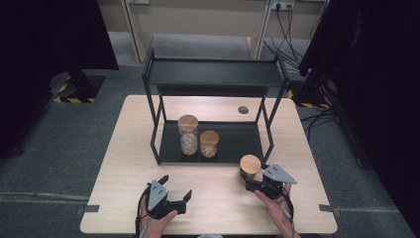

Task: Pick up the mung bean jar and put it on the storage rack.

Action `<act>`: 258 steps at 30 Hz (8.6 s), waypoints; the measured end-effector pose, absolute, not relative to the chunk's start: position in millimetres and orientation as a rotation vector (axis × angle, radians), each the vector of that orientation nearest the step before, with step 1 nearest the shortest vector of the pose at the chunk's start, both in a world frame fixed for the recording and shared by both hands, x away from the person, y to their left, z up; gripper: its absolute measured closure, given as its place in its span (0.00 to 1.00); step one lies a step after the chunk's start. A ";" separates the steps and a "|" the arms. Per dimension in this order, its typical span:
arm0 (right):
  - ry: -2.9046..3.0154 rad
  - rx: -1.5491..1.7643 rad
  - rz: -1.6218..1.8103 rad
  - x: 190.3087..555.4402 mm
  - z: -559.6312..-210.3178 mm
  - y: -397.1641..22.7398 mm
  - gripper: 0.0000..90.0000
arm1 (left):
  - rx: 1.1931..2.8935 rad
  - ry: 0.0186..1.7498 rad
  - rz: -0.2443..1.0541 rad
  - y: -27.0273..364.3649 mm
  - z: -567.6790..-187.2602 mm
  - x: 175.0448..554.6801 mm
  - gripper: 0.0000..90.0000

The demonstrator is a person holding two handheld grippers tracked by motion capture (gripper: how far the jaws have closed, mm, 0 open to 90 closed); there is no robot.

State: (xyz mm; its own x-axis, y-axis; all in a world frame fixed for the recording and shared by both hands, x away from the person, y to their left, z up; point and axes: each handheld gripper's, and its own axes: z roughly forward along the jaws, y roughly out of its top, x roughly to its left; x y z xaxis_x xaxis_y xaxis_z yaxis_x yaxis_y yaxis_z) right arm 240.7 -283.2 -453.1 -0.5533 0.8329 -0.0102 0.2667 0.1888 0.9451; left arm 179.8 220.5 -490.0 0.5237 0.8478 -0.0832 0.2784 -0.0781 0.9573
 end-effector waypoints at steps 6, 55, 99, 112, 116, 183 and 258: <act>1.935 1.016 1.365 248.8 -448.8 -278.5 0.28 | 1.628 0.976 0.626 220.6 -490.0 179.8 0.01; 1.971 1.023 1.357 321.3 -436.1 -239.5 0.28 | 1.626 0.974 0.625 221.0 -490.1 179.6 0.02; 1.991 1.055 1.322 346.1 -448.0 -219.8 0.28 | 1.621 0.974 0.626 221.9 -489.6 179.1 0.02; 1.978 1.076 1.334 341.0 -444.1 -222.1 0.14 | 1.617 0.972 0.629 221.7 -489.6 178.4 0.02; 1.978 1.079 1.339 337.1 -442.8 -223.3 0.10 | 1.617 0.972 0.630 221.5 -489.4 178.2 0.02; 1.991 1.020 1.551 269.4 -447.5 -243.7 0.04 | 1.610 0.975 0.638 222.3 -488.8 177.0 0.02; 2.094 0.934 1.638 236.9 -462.9 -246.5 0.04 | 1.609 0.976 0.639 222.3 -488.9 177.1 0.02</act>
State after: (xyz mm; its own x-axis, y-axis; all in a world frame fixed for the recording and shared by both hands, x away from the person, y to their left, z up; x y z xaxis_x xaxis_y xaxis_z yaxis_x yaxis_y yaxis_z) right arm 236.9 -246.5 -462.9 -0.7340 0.6648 0.1390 0.2947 0.1274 0.9470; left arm 177.1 222.3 -488.9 0.5159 0.8526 -0.0835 0.2645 -0.0658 0.9621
